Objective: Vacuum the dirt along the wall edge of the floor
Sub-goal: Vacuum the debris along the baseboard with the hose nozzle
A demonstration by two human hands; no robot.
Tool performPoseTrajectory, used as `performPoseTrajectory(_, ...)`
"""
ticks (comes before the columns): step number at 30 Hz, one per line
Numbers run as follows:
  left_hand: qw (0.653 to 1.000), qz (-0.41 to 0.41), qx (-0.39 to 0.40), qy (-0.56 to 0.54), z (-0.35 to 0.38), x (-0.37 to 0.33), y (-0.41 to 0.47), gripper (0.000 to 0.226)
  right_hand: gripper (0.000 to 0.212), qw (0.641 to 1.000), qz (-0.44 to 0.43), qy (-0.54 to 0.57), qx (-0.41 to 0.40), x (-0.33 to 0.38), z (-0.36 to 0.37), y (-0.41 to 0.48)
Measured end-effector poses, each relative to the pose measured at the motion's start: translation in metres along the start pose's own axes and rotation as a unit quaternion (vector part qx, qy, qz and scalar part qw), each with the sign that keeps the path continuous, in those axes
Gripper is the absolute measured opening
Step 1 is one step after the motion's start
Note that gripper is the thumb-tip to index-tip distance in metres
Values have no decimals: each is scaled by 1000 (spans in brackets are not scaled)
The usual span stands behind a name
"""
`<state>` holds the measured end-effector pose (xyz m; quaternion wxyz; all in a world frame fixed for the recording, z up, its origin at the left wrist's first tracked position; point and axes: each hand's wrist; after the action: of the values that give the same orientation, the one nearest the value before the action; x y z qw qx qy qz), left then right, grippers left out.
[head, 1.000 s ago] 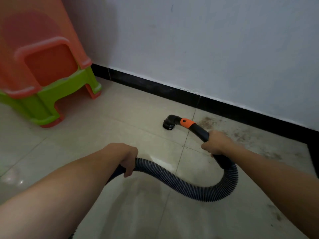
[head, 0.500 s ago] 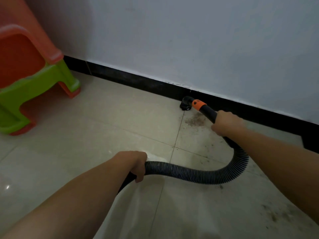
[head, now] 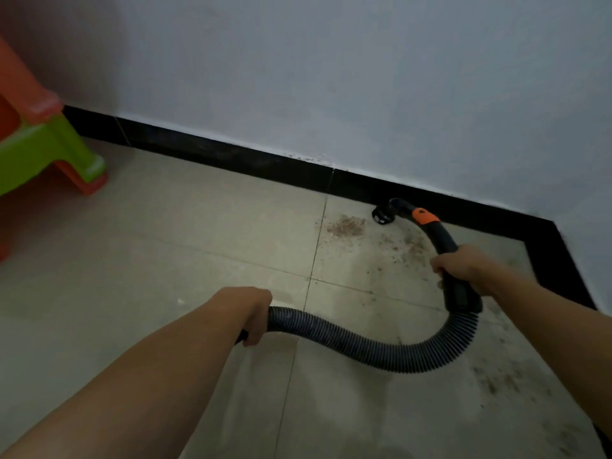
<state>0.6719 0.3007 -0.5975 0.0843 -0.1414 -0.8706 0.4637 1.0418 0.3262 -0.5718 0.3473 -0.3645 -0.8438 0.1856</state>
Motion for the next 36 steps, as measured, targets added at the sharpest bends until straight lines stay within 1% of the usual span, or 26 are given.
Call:
performPoseTrajectory(4,999,-47,-5,-7,13,35,-13,57,34,997,-21,27,68,21,38,-6)
performPoseTrajectory(8,997,-71,10,-3,23,45,-22,56,37,992,-57,-15,112,44,66,-15)
performPoseTrajectory(10,998,-68,8,-7,18,39,-26,56,38,990,-72,-50,111,50,67,-17)
performPoseTrajectory(12,999,-52,3,-15,11,28,-28,57,39,990,-79,-72,86,51,59,-18)
performPoseTrajectory(15,999,-27,-11,-15,1,10,-29,58,37,992,-79,-83,43,39,34,-15)
performPoseTrajectory(18,1000,-9,-17,-10,-6,-5,-29,59,35,996,-52,-65,26,15,9,-12)
performPoseTrajectory(21,1000,-6,-19,6,-10,-13,-29,60,33,999,-18,-23,38,-6,-6,-12)
performPoseTrajectory(24,999,-19,-11,23,-10,-10,-32,60,23,998,-5,11,60,-13,-4,-18)
performPoseTrajectory(25,999,-26,-9,27,-10,-8,-33,60,23,997,-4,18,71,-13,-1,-20)
performPoseTrajectory(29,998,-53,-5,46,-5,3,-37,61,30,993,-14,37,112,-9,15,-26)
performPoseTrajectory(31,997,-62,-7,52,-4,6,-39,60,30,991,-23,40,122,-3,24,-29)
performPoseTrajectory(36,996,-74,-4,54,-1,9,-44,57,32,986,-61,19,154,9,41,-36)
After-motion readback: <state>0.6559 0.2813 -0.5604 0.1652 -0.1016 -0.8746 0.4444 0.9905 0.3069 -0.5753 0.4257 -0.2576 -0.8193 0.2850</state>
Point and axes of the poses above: each hand's wrist, its own y-axis towards the middle knuckle, its own z-axis out of the palm, x = y × z, and after that the axes turned 5 degrees about x, right-handed
